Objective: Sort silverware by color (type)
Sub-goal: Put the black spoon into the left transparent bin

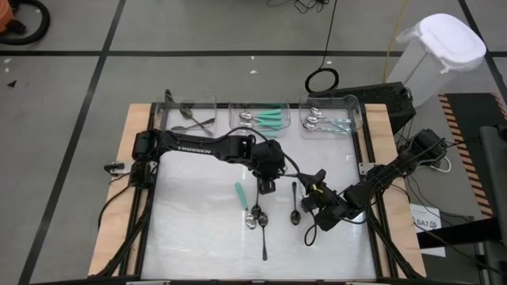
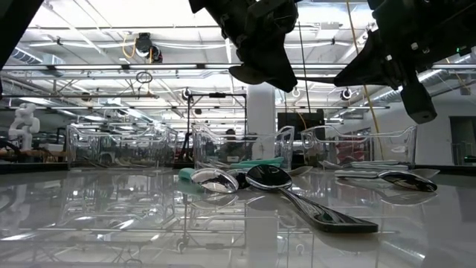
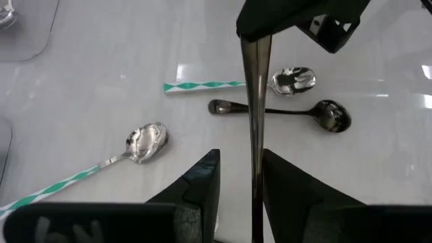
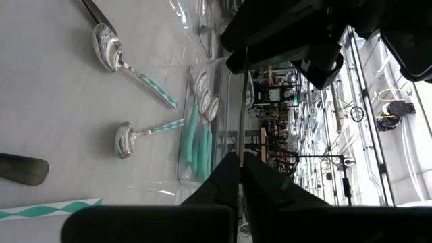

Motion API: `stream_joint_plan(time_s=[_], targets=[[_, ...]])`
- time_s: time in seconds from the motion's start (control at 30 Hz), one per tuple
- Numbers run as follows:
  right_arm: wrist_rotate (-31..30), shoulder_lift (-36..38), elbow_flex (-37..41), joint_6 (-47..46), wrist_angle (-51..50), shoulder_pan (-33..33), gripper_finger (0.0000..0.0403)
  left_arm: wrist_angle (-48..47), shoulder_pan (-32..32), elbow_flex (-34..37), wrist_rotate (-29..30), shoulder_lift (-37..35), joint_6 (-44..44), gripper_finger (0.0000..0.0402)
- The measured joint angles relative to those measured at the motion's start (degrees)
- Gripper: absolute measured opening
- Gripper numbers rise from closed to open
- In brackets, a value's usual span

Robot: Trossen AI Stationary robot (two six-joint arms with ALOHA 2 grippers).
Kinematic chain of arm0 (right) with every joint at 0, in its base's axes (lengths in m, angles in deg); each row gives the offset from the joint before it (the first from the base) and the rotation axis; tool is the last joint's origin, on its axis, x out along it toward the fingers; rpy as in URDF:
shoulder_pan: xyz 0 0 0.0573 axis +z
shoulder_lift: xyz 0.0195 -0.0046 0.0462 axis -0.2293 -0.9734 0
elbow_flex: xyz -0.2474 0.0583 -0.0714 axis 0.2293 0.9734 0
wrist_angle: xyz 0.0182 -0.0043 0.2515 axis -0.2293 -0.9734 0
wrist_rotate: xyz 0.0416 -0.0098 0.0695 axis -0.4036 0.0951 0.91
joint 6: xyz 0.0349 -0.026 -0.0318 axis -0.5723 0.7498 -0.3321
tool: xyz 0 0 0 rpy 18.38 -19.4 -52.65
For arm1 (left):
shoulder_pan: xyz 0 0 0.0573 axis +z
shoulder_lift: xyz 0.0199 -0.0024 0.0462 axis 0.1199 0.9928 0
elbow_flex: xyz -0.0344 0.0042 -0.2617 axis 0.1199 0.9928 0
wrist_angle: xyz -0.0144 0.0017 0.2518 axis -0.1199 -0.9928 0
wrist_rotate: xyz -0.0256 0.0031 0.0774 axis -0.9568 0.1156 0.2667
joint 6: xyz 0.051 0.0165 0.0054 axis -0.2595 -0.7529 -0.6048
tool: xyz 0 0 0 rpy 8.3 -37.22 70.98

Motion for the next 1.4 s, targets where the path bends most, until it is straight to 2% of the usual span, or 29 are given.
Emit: stream_joint_plan(time_s=[0.33, 0.43, 0.6, 0.7, 1.13, 1.4], targets=[[-0.01, 0.00, 0.00, 0.02, 0.00, 0.00, 0.0004, 0.01, 0.14, 0.00, -0.22, 0.02, -0.12, 0.0098], [0.08, 0.00, 0.00, 0.02, 0.02, 0.00, 0.0004, -0.29, 0.03, -0.01, -0.24, 0.02, -0.10, 0.0078], [0.12, 0.00, 0.02, 0.02, -0.05, -0.02, 0.0004, -0.51, 0.01, -0.04, -0.62, 0.02, -0.18, 0.0017], [0.40, 0.00, 0.04, -0.98, -0.05, 0.00, 0.0008, -0.57, -0.05, -0.04, -0.62, 0.02, -0.64, 0.0011], [0.76, 0.02, 0.04, -9.84, 0.06, 0.05, 0.0110, -8.00, 0.05, -0.04, 3.93, 0.09, -5.34, 0.0010], [0.67, 0.02, 0.04, -11.35, -0.01, 0.04, 0.0132, -13.83, 2.46, -0.04, 4.19, -1.83, -12.31, 0.0009]])
